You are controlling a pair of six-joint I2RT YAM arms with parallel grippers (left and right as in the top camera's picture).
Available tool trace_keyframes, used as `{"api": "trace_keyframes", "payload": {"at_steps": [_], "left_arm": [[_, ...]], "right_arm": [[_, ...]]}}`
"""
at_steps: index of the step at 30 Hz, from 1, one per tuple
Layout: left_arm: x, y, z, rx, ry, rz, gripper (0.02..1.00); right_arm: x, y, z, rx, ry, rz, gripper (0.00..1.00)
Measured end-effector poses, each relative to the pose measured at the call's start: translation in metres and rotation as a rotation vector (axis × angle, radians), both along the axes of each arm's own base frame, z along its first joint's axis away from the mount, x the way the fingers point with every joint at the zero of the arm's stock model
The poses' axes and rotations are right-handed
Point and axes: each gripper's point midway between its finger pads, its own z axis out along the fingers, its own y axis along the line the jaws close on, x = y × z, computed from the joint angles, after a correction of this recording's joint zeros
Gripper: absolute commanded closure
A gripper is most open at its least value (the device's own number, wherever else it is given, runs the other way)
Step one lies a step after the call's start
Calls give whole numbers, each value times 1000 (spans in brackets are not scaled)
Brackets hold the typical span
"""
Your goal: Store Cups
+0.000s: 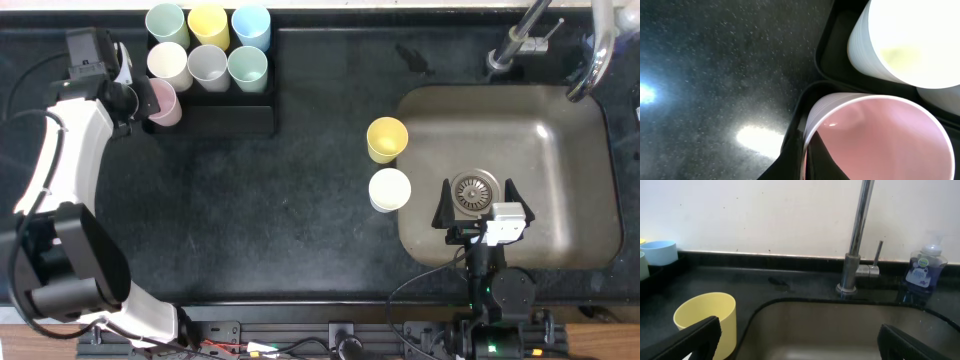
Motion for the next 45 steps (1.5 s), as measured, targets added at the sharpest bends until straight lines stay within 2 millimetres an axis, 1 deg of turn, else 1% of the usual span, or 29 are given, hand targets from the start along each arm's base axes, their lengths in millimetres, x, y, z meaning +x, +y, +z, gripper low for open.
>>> {"api": "trace_keyframes", "payload": {"at_steps": [5,16,20,21,23,24,25,27,34,40,42,45], "left_arm": [[-1,-3,-9,-16,20,-6,978],[-1,-4,-10,-24,23,-9,941],[-1,-5,-13,-28,30,-12,908],[-1,-4,-14,-27,31,-12,879],[-1,-4,-14,-26,32,-16,739],[-1,-5,-14,-28,32,-16,652],[-1,-5,-15,-30,33,-17,610],[-1,-5,-15,-30,34,-18,560],[0,-5,-15,-29,31,-18,457],[0,-5,-14,-29,29,-17,419],[-1,-5,-10,-29,23,-17,400],[-6,-7,5,-34,4,-16,360]], "right_arm": [[0,0,0,0,0,0,7],[0,0,0,0,0,0,5],[0,0,0,0,0,0,5],[0,0,0,0,0,0,5],[0,0,0,0,0,0,5],[0,0,0,0,0,0,5],[0,0,0,0,0,0,5],[0,0,0,0,0,0,5],[0,0,0,0,0,0,5],[0,0,0,0,0,0,5],[0,0,0,0,0,0,9],[0,0,0,0,0,0,7]]}}
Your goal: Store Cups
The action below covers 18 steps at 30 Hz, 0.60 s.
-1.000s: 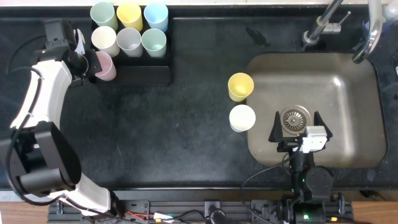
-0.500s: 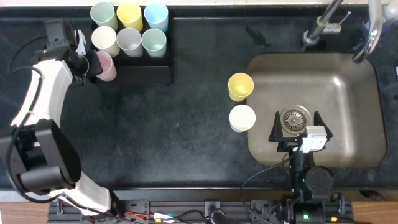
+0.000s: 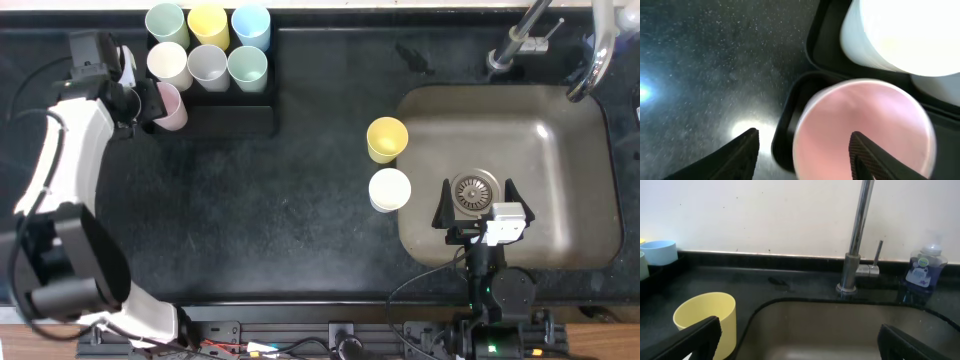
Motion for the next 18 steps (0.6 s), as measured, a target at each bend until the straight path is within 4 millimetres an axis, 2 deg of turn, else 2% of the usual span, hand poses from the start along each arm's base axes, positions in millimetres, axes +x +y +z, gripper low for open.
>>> {"api": "trace_keyframes", "payload": {"at_steps": [9,12,15,18], "left_arm": [[-20,-5,75,3,-148,30,266],[-28,-8,92,-4,-181,48,244],[-36,-22,100,-25,-180,48,235],[-32,-51,103,-40,-184,3,233]], "right_arm": [[0,0,0,0,0,0,5],[0,0,0,0,0,0,5],[0,0,0,0,0,0,5],[0,0,0,0,0,0,5]]}}
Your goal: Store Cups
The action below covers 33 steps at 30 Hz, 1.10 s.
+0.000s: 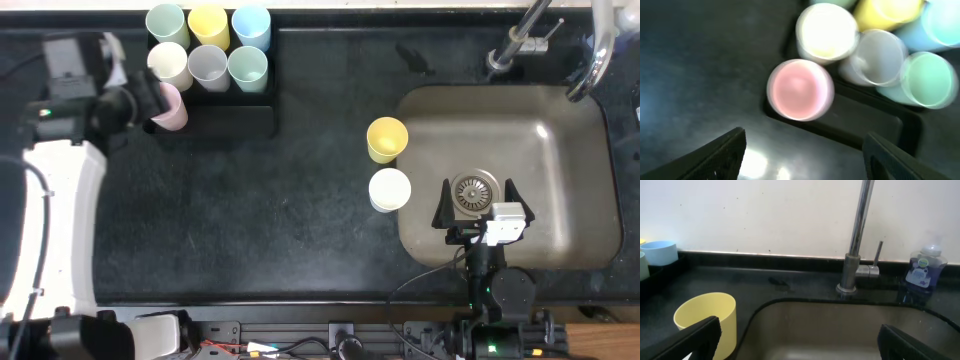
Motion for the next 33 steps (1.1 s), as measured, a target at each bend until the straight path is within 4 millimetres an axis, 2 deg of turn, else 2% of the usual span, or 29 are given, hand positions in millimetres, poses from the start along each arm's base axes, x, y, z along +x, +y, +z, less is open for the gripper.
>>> {"api": "trace_keyframes", "payload": {"at_steps": [8,11,14,19,25,33], "left_arm": [[17,-111,18,-18,-25,-195,231],[20,-146,14,-26,-1,-244,231],[20,-179,1,-33,36,-285,231],[-3,-220,-27,-40,159,-321,237],[-28,-269,-42,-68,211,-377,233],[-47,-306,-57,-98,266,-425,229]], "right_arm": [[0,0,0,0,0,0,5],[0,0,0,0,0,0,5],[0,0,0,0,0,0,5],[0,0,0,0,0,0,7],[0,0,0,0,0,0,7],[0,0,0,0,0,0,5]]}}
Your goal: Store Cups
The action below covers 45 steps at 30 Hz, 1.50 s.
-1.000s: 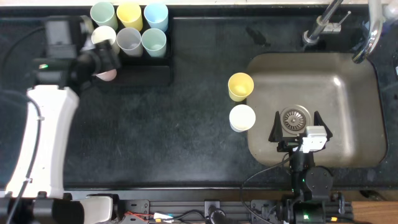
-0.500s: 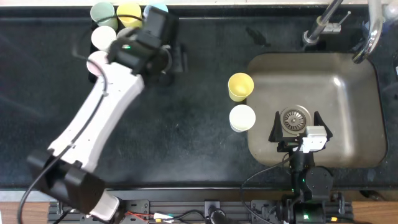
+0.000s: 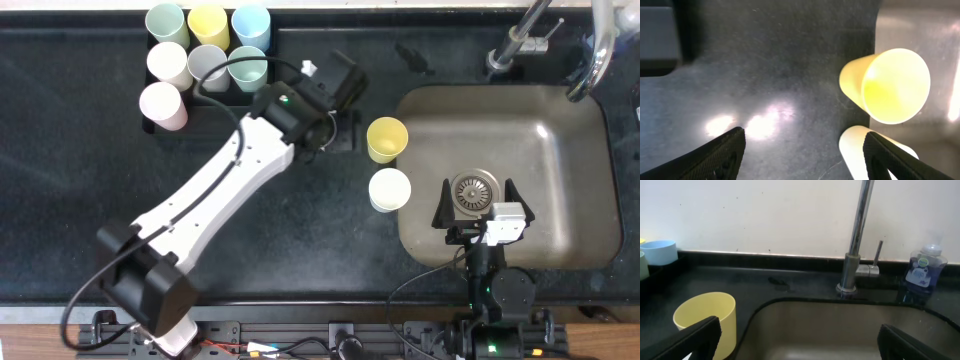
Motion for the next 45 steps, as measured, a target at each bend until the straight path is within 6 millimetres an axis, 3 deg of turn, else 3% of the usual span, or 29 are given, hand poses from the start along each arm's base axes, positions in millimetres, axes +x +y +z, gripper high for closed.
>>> {"api": "trace_keyframes", "payload": {"at_steps": [4,11,17,26,45], "left_arm": [[-8,-14,-10,38,49,-33,233],[-9,-41,-7,56,51,-77,226],[-7,-43,-16,60,69,-75,224],[-5,-48,-47,90,123,-72,231],[18,-66,-50,53,60,-66,233]], "right_arm": [[0,0,0,0,0,0,5],[0,0,0,0,0,0,7],[0,0,0,0,0,0,3],[0,0,0,0,0,0,5],[0,0,0,0,0,0,5]]}}
